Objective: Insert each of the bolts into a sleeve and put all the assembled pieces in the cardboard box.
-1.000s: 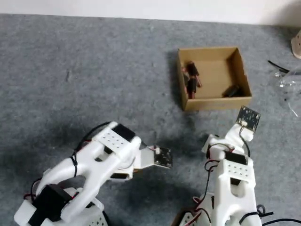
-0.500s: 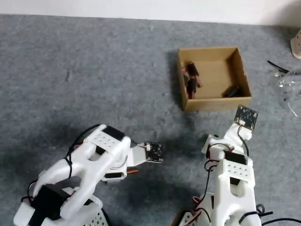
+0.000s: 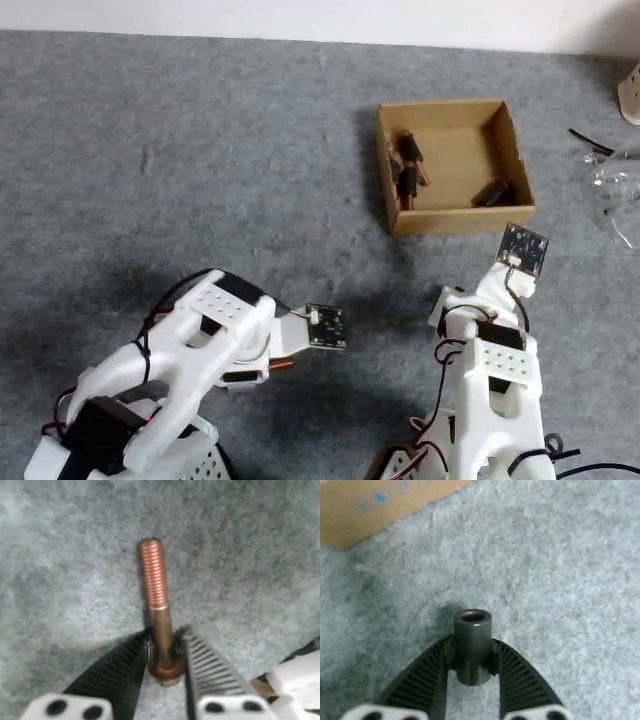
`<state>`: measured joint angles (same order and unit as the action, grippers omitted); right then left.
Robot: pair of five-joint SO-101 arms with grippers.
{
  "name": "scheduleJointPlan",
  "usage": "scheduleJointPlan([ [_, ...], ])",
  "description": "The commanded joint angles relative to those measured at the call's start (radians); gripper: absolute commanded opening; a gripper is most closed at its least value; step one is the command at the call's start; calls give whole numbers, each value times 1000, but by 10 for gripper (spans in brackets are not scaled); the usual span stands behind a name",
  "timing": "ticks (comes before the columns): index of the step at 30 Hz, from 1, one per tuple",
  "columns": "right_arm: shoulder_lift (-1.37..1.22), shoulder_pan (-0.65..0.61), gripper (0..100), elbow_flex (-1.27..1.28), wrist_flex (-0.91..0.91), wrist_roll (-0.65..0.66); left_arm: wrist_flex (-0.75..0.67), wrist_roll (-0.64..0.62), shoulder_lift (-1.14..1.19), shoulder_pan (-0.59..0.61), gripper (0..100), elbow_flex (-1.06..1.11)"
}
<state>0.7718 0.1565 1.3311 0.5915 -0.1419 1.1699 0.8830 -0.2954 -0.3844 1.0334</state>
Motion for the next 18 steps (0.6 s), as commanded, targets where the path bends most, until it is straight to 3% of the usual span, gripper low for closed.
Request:
scheduleJointPlan([
  [1, -1, -2, 4, -4, -30, 15, -15, 0, -5, 12, 22, 5],
  [6, -1, -2, 4, -4, -30, 15, -3, 48, -15, 13, 7, -4],
  [11, -1, -2, 4, -4, -30, 15, 213, 175, -15, 25, 7, -151],
  [14, -1, -2, 4, -4, -30, 15, 336, 279, -15, 88, 7, -303],
  [18, -1, -2, 4, -4, -30, 15, 430, 517, -7, 229, 7, -479],
])
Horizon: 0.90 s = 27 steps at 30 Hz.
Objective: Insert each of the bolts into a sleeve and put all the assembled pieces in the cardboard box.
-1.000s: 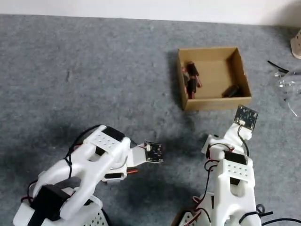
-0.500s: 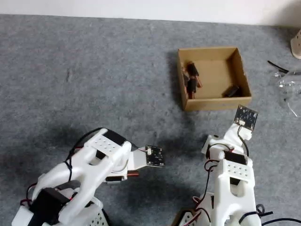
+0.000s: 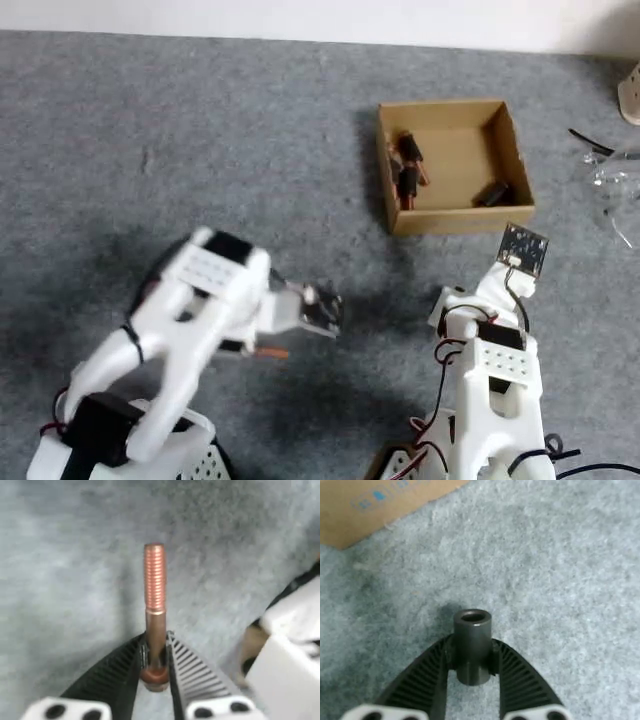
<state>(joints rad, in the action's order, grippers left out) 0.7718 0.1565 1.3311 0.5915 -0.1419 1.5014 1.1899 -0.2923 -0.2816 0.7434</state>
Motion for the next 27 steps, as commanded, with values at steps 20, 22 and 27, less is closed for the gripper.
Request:
scheduleJointPlan([
  [20, -1, -4, 4, -2, -71, 15, -15, 391, 716, 397, 7, -812],
  [22, -1, -4, 4, -2, -71, 15, 103, 393, 785, 397, 11, -917],
  [27, -1, -4, 4, -2, -71, 15, 279, 367, 872, 417, 137, -1029],
])
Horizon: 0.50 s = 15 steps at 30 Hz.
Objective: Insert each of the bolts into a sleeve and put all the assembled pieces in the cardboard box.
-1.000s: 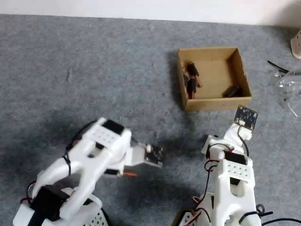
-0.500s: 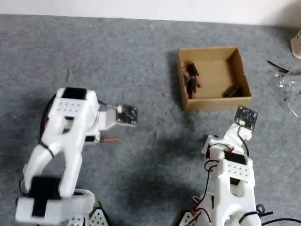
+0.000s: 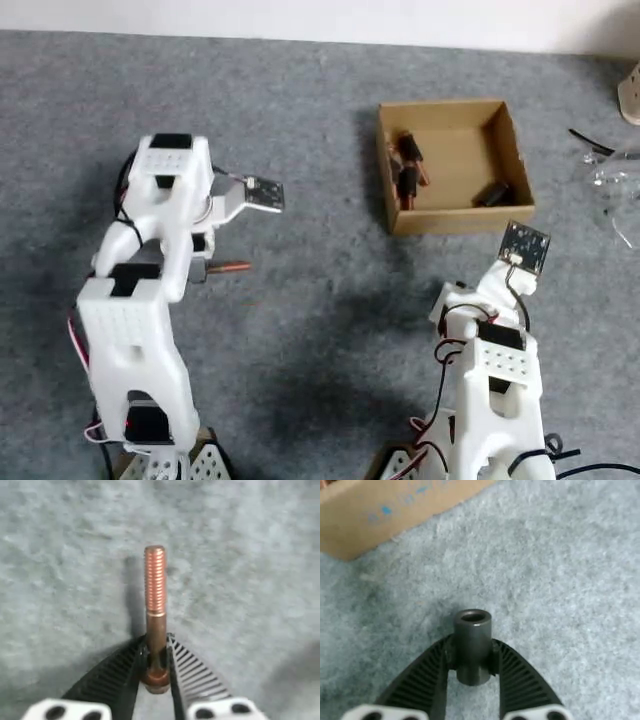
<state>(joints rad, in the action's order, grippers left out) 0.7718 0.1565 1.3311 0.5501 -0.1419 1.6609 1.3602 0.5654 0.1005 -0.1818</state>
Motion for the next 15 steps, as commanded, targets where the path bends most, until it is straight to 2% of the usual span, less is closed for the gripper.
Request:
scheduleJointPlan([
  [1, -1, -4, 4, -2, -30, 15, 117, 181, 18, 39, 141, -104],
  [5, -1, -4, 4, -2, -30, 17, 120, 152, 10, 48, 133, -113],
  [9, -1, -4, 4, -2, -30, 17, 117, -35, -51, 35, 133, -153],
  [12, -1, -4, 4, -2, -30, 17, 117, -305, -119, 1, 133, -174],
  [15, -1, -4, 4, -2, -30, 17, 115, -692, -202, -12, 133, -179],
])
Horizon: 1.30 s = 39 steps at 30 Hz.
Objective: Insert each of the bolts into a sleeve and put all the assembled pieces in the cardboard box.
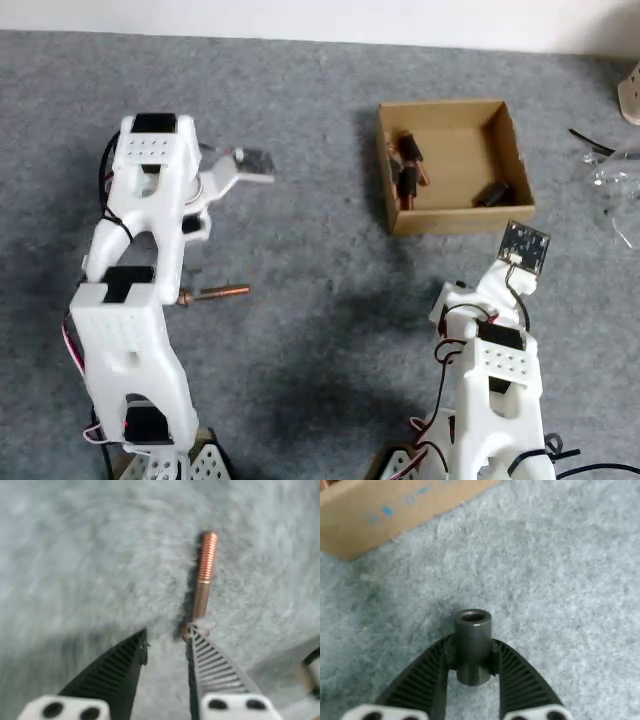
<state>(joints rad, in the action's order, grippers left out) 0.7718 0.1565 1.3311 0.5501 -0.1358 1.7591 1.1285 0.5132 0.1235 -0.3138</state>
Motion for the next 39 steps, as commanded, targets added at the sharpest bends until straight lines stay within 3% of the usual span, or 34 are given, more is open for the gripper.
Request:
scheduleJointPlan([
  [1, -1, -4, 4, -2, -30, 11, 17, -600, -176, -33, 133, -44],
  [6, -1, -4, 4, -2, -30, 11, 2, -1438, -234, -38, 133, -33],
  [8, -1, -2, 4, -2, -30, 11, 2, -1709, -222, -77, 133, -1],
  [10, -1, -2, 4, -2, -30, 11, 2, -1886, -206, -96, 133, 61],
  [16, -1, -2, 4, -2, -30, 11, -2, -2174, -185, -96, 136, 268],
  [22, -1, -2, 4, -2, -30, 11, -9, -2213, -180, -77, 137, 312],
  [31, -1, -2, 4, -5, -30, 83, -278, -2219, -179, -45, 137, 458],
  [39, -1, -2, 4, -5, -31, 86, -365, -2219, -179, -45, 137, 555],
])
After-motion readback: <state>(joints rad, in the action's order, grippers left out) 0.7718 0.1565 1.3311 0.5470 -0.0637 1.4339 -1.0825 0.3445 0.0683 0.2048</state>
